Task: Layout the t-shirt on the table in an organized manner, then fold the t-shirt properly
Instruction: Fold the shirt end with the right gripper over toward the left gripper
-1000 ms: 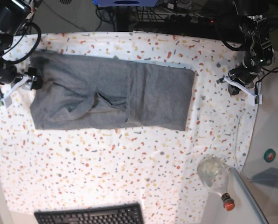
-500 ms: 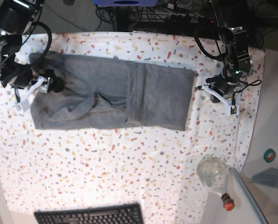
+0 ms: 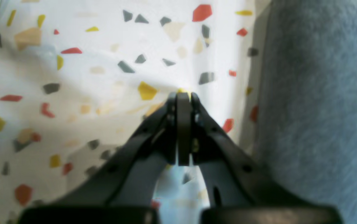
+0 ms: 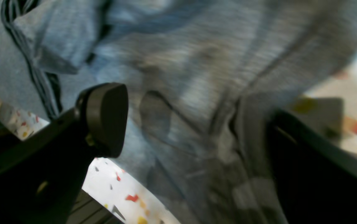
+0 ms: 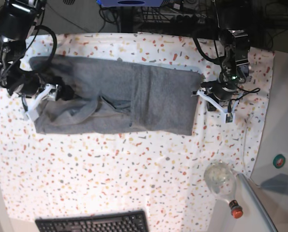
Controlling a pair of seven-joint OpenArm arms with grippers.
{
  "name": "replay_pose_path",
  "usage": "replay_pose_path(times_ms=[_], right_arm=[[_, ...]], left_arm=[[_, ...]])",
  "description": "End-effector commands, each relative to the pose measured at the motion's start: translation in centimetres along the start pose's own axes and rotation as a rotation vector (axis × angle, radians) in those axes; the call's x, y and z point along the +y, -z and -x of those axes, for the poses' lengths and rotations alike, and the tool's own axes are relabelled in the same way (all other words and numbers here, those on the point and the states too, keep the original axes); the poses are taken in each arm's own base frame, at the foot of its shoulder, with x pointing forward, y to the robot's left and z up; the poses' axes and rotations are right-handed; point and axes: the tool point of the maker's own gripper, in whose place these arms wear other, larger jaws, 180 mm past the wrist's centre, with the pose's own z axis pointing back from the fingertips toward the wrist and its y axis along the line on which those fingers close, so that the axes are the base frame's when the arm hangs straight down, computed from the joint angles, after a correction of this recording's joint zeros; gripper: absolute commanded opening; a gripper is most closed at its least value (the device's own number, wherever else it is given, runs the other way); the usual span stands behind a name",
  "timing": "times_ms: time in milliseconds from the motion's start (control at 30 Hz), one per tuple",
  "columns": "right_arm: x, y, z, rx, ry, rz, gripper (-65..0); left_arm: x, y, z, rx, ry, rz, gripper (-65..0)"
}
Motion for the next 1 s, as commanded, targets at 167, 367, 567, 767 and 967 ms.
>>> replay_pose_path(times_ms=[167,367,567,767,967], right_arm=[[0.0,-0.3,-1.7,-0.046,-0.018,0.001,-16.8],[0.1,-0.3,-3.0,-0.098,-0.026,0.000,-51.3],[0.7,-0.8,-5.1,-0.097,-0.083,0.007,-65.0],[5.2,-2.8,-6.2,-0.107,-0.283,0.022,-65.0],[11.0,-2.9,-5.8,-0.120,-0.360,-0.005,-65.0]], left_arm=[[-1.6,-0.1,2.6,0.097,0.008,0.056,-65.0],[-1.3,-0.1,2.6,0.098,0.013,0.052,-65.0],[-1.6,-0.1,2.7,0.099,0.014,0.056,-65.0],[-3.6,-0.2,3.9,0.128,0.061,0.103,-65.0],[-4.3,0.0,3.5,0.120,0.057,0.115,-65.0]])
